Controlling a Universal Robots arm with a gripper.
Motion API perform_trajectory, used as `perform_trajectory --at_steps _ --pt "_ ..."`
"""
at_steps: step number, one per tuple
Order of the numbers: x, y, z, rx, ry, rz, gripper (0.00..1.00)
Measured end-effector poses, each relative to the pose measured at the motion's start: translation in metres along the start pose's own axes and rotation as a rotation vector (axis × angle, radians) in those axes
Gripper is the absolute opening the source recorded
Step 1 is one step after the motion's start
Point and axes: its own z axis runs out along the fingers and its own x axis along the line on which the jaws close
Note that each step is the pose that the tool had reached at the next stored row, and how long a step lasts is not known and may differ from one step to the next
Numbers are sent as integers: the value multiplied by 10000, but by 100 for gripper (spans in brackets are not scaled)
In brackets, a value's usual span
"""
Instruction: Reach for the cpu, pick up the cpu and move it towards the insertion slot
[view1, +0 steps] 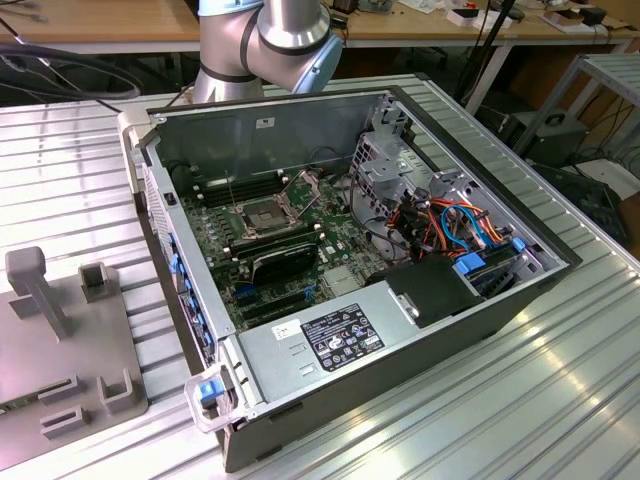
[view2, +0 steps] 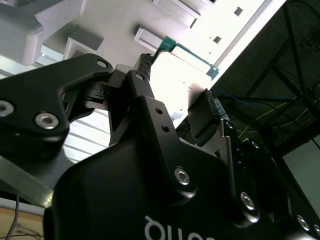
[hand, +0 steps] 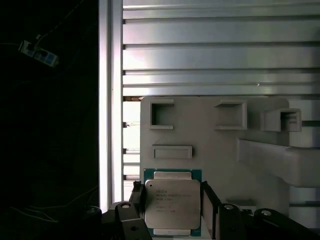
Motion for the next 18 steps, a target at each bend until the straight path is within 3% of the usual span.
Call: perform_trajectory --at_steps 7,18 --pt "1 1 -24 2 3 0 55" --pt "5 7 -151 1 7 0 55"
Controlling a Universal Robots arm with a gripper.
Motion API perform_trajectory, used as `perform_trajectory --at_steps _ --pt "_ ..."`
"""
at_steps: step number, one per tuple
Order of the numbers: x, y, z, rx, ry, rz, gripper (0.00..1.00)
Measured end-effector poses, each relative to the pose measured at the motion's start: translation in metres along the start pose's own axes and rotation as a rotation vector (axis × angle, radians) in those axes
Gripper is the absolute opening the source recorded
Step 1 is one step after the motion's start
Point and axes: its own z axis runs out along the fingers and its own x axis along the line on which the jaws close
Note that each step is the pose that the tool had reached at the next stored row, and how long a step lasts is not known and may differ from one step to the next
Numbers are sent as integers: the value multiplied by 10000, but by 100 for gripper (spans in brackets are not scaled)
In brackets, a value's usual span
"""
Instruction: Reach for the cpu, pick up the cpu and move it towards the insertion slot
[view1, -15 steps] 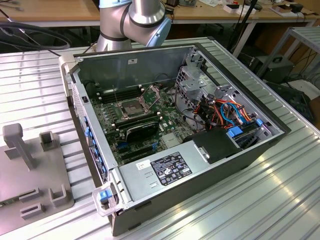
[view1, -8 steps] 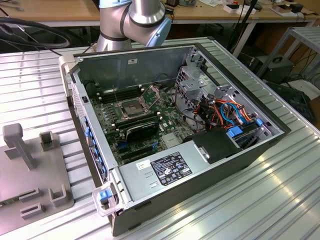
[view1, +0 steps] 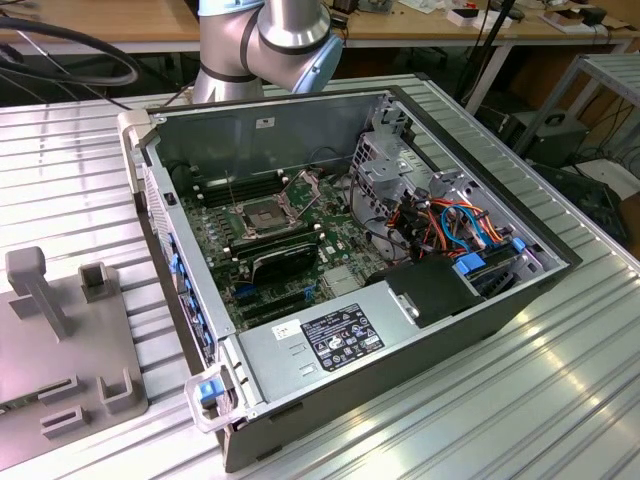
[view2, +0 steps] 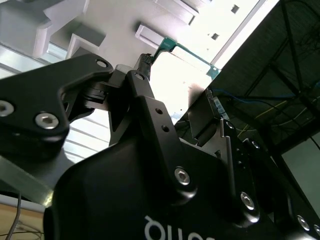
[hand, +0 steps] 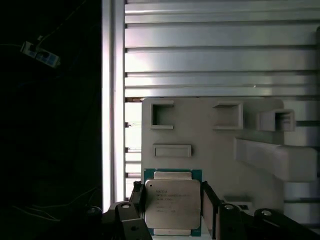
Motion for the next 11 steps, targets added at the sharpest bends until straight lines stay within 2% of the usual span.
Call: perform_trajectory --at_steps 11 --pt "4 5 -119 0 10 0 55"
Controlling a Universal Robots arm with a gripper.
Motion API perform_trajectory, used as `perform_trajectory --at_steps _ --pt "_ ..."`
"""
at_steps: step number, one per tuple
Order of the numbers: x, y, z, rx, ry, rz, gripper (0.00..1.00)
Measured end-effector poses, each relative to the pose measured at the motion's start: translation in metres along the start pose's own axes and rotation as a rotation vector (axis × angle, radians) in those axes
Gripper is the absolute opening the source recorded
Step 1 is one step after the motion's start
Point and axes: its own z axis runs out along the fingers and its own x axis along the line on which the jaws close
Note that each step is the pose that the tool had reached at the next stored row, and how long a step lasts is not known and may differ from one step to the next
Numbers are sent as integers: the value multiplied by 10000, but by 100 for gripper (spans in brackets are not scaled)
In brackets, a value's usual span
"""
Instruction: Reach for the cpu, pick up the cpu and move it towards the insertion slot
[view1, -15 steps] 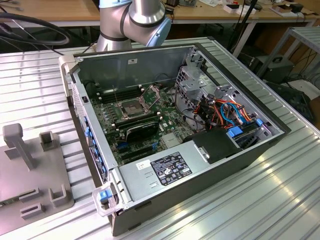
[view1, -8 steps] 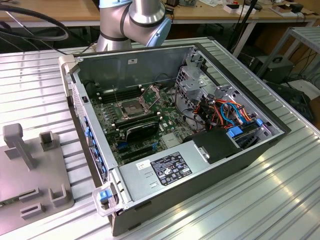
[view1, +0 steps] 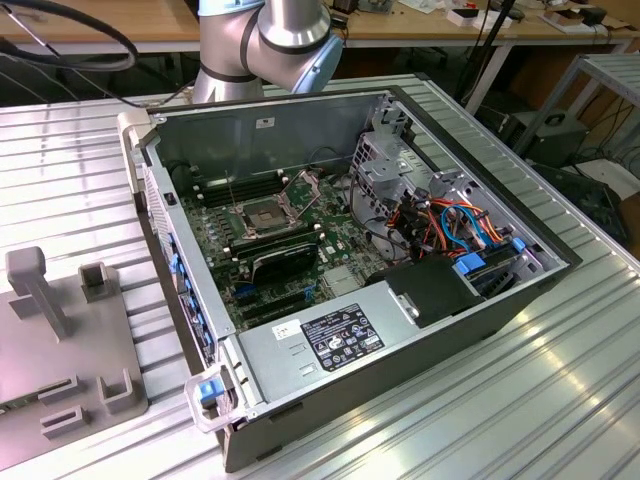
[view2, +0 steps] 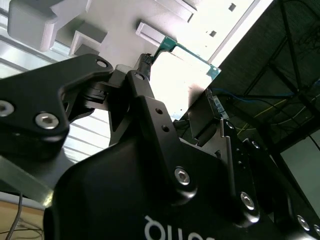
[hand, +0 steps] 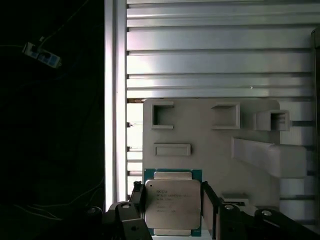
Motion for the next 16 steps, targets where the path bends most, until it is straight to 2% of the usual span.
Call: perform_trajectory --at_steps 16 --pt "4 6 -143 0 35 1 55"
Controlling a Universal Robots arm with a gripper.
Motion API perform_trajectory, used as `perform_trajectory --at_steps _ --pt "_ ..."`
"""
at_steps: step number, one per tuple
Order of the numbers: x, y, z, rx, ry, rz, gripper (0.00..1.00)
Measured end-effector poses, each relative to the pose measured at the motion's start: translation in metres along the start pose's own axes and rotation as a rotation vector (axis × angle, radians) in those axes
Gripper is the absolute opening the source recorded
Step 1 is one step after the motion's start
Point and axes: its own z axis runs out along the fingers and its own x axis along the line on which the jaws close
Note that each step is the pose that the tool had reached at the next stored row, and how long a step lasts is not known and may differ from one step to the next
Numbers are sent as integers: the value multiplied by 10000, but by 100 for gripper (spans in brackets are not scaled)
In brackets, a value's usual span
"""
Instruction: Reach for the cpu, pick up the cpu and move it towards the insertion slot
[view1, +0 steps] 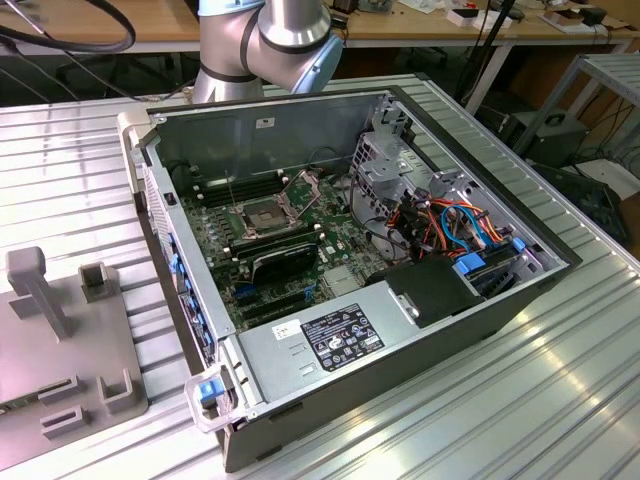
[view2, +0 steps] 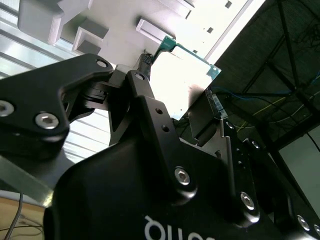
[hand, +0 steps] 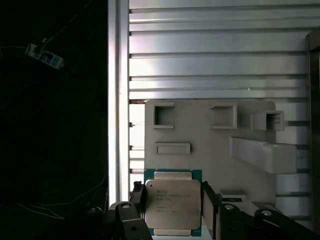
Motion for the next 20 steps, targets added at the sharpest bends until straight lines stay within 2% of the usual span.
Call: perform_trajectory --at_steps 11,20 --pt "0 1 -23 1 4 0 55" --pt "-97 2 -26 0 4 0 55"
